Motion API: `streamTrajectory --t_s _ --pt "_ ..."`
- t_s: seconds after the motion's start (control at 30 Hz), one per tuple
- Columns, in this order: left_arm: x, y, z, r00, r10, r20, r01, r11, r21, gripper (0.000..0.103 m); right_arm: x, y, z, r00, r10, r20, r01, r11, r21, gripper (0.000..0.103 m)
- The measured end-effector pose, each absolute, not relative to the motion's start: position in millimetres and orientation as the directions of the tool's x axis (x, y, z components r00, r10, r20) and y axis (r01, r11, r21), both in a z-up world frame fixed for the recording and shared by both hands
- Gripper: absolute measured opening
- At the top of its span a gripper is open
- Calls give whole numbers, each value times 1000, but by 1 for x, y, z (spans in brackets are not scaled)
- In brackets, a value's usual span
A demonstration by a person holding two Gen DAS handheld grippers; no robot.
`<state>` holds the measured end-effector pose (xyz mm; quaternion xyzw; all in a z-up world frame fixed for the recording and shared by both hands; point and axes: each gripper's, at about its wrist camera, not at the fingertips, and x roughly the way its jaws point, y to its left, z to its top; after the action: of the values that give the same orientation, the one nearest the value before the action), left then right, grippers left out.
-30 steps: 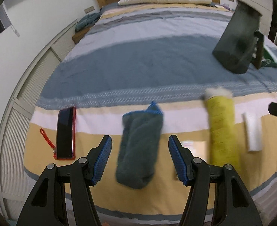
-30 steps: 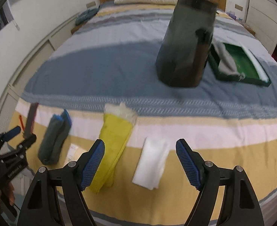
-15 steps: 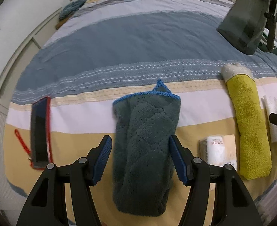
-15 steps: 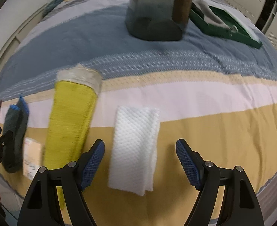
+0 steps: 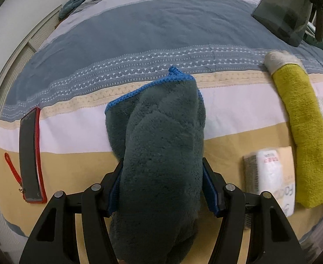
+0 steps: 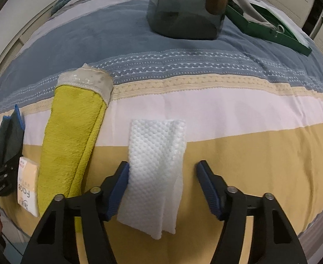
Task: Organize soft objects
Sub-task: 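Grasp the dark green towel with the left tool while the right tool grasps the white cloth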
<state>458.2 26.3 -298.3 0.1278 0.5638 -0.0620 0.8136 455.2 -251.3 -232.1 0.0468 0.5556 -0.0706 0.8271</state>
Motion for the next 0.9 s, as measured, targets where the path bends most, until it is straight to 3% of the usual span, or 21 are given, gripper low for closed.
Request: streamTrajectory --t_s 0.37,0.57,0.9 --pt "460 23 -302 362 64 -930 229 961 156 56 458 -248 -235 369 5 -929 120 991 53 23" --pt "457 29 -297 349 45 -936 202 972 122 39 457 -250 -234 367 16 -930 98 994 56 16" --pt "456 29 -293 340 41 -939 190 975 112 34 460 -247 -234 357 18 -934 68 997 45 13"
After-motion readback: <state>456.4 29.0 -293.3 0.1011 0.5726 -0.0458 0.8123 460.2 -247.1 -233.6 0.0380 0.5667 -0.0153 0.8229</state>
